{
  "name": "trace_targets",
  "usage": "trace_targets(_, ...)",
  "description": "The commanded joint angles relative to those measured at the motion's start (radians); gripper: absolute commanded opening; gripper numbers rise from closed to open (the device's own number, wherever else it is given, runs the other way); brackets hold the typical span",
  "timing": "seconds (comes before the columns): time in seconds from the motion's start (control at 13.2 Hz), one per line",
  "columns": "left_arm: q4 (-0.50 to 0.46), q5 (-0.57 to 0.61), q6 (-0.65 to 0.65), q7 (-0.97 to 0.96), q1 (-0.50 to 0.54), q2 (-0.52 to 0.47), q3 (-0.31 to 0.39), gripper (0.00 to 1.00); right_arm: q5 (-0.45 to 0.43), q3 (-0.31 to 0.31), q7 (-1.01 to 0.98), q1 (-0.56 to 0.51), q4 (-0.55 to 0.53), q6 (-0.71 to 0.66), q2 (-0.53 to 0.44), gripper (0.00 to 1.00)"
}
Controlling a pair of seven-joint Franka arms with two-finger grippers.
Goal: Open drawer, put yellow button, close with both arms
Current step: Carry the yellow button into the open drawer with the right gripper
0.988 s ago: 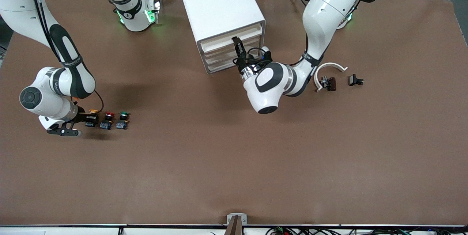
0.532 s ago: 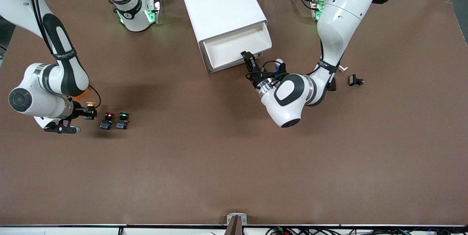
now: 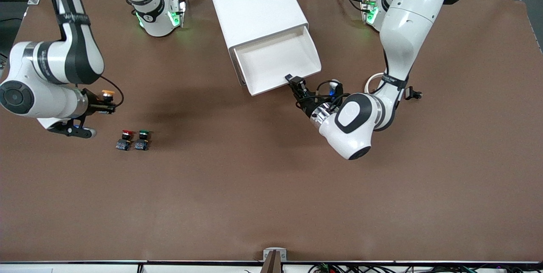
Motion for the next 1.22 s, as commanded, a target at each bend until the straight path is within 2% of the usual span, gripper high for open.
trace_targets(0.0,0.051,0.016,0.011,0.04,-0.005,0.002,0.035,1.0,0.065,-0.007,0.162,0.083,0.121,-0.224,-0.024,0.32)
trace_targets(0.08,0.074,0.017,0.011,0.048,0.0,0.0,0.039,1.0,0.093,-0.007,0.231,0.124,0.162,-0.284,-0.025,0.32)
trace_targets(0.23,0.127,0.017,0.01,0.057,0.005,-0.004,0.091,1.0,0.141,-0.005,0.409,0.211,0.225,-0.364,-0.025,0.32)
trace_targets(0.38,0.167,0.031,0.01,0.123,0.003,-0.01,0.159,1.0,0.213,-0.005,0.607,0.305,0.252,-0.381,-0.025,0.32)
trace_targets(0.53,0.175,0.13,0.01,0.256,0.005,-0.036,0.183,1.0,0.268,-0.007,0.806,0.42,0.273,-0.36,-0.021,0.32)
trace_targets(0.84,0.175,0.475,0.011,0.607,0.003,-0.113,0.194,1.0,0.337,-0.007,1.182,0.635,0.276,-0.162,-0.005,0.32)
trace_targets(0.99,0.175,0.584,0.011,0.841,0.006,-0.136,0.197,1.0,0.334,-0.008,1.32,0.725,0.279,-0.062,0.027,0.32)
trace_targets(1.14,0.175,0.67,0.036,1.049,0.014,-0.145,0.197,1.0,0.339,-0.008,1.422,0.759,0.287,0.024,0.06,0.32)
